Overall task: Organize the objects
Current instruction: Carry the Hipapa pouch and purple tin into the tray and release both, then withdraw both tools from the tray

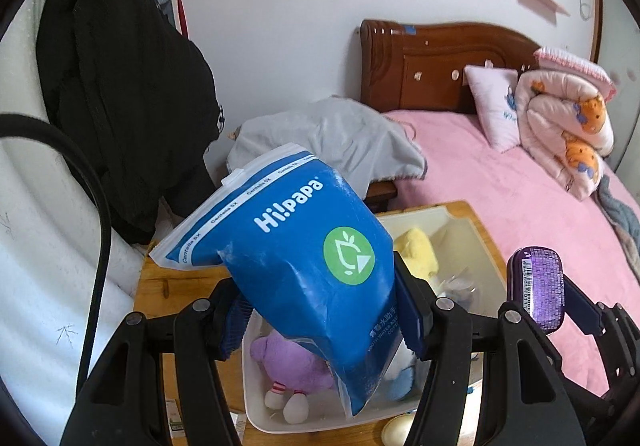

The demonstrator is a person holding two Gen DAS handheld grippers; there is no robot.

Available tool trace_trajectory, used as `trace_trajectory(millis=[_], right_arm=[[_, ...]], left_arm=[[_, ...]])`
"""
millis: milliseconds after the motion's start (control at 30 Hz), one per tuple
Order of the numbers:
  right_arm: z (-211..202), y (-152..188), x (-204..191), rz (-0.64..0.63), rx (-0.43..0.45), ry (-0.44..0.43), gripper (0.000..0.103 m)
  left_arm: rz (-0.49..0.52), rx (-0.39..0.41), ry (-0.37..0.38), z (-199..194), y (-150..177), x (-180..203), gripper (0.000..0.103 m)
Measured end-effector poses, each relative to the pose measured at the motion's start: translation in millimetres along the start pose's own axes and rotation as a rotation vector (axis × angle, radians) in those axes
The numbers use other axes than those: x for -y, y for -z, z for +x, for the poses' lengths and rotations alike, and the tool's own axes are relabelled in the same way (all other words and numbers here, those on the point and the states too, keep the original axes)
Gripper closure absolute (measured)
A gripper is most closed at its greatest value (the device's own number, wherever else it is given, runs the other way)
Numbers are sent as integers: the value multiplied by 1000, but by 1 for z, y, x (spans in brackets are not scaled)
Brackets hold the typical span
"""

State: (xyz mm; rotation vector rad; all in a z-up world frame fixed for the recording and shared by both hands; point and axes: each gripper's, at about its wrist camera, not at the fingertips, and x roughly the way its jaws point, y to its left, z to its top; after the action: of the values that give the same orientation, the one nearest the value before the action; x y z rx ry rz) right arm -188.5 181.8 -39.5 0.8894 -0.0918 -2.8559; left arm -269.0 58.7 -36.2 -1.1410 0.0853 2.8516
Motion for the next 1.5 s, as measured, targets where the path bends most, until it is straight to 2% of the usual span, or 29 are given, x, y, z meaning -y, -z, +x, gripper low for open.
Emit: trace_trajectory(millis=[500, 733, 800, 900, 967, 1000, 1033, 1067, 1333, 1500], right_arm=[[57, 32, 11, 12, -180, 29, 47], [72, 43, 10, -16, -232, 31, 46], [72, 46, 8, -36, -237, 36, 45], [71, 49, 4, -60, -239, 48, 34], [68, 50, 3, -71, -233, 46, 32], [66, 51, 2, -75, -232, 41, 32], [65, 52, 1, -79, -229, 37, 32], [63, 52, 1, -84, -225, 32, 30], [47, 56, -13, -166, -188, 37, 22], [35, 53, -13, -157, -165, 29, 22]], left_arm=[[109, -146, -44, 42, 28, 17, 37], [137, -194, -51, 53, 33, 20, 32], [142, -197, -50, 53, 34, 20, 31], [144, -205, -51, 52, 34, 18, 30], [152, -220, -55, 52, 34, 19, 28], [156, -233, -54, 52, 35, 19, 26], [158, -239, -55, 53, 35, 20, 19], [160, -234, -59, 51, 35, 20, 15], [134, -174, -69, 29, 28, 16, 11], [130, -140, -66, 14, 26, 14, 8]])
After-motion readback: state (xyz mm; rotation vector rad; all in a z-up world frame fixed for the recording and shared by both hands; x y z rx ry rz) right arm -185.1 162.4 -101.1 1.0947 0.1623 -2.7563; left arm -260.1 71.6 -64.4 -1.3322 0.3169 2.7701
